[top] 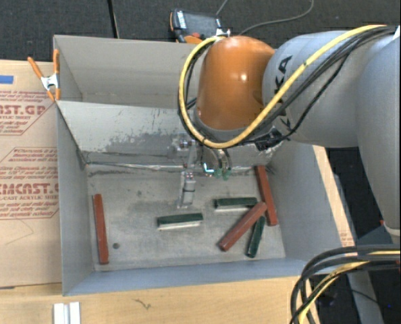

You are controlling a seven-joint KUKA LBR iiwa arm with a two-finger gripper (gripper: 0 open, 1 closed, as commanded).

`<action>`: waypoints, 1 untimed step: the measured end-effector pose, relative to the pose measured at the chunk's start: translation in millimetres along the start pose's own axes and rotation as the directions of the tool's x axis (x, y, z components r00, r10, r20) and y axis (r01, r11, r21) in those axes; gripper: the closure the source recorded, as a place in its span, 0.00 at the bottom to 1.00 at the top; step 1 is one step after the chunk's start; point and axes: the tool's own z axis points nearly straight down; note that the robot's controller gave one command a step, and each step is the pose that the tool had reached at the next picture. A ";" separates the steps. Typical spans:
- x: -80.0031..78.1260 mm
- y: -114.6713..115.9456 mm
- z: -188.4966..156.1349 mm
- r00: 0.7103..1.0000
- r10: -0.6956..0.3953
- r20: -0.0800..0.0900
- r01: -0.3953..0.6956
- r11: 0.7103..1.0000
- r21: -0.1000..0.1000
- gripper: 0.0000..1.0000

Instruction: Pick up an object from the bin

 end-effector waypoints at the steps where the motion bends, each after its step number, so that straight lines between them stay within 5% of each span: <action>1: 43.6 -52.1 126.4 0.999 -0.040 -0.003 0.040 0.999 0.001 0.00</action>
Offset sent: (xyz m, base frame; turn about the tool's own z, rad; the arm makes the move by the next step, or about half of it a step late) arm -0.0413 -0.0508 -0.1212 -0.0417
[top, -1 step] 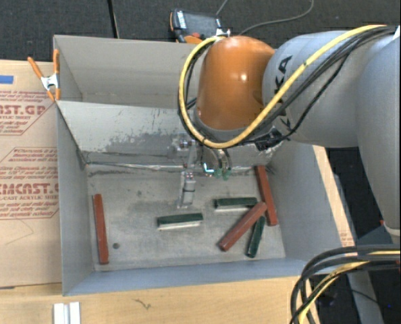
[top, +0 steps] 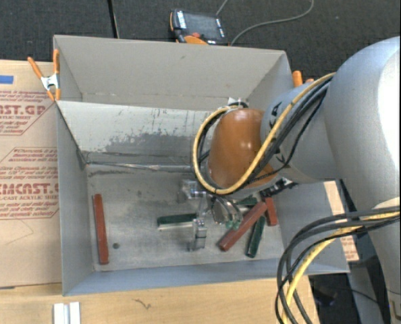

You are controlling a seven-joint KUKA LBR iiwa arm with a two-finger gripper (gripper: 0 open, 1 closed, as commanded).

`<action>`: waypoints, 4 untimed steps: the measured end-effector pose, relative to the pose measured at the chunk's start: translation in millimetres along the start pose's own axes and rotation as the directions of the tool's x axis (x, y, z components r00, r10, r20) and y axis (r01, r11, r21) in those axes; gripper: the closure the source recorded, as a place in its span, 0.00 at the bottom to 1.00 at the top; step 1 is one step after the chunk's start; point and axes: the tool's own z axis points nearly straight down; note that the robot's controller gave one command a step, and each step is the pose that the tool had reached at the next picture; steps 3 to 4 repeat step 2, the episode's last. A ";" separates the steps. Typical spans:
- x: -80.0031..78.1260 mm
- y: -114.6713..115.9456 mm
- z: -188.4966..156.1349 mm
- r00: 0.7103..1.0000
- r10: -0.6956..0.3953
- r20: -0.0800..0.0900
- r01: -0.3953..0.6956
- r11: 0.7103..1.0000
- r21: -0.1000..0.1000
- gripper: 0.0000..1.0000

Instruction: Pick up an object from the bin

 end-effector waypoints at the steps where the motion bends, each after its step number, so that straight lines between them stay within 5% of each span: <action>1: -3.4 1.8 -5.4 1.000 -0.001 0.009 0.001 1.000 -0.002 1.00; 2: 3.2 -2.4 -152.1 1.000 0.005 0.017 -0.005 1.000 -0.001 1.00; 4: 3.2 -2.4 -152.1 1.000 0.005 0.017 -0.005 1.000 -0.001 1.00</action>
Offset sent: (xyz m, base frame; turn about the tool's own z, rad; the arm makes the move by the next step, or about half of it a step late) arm 0.0000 0.0000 0.0000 0.0000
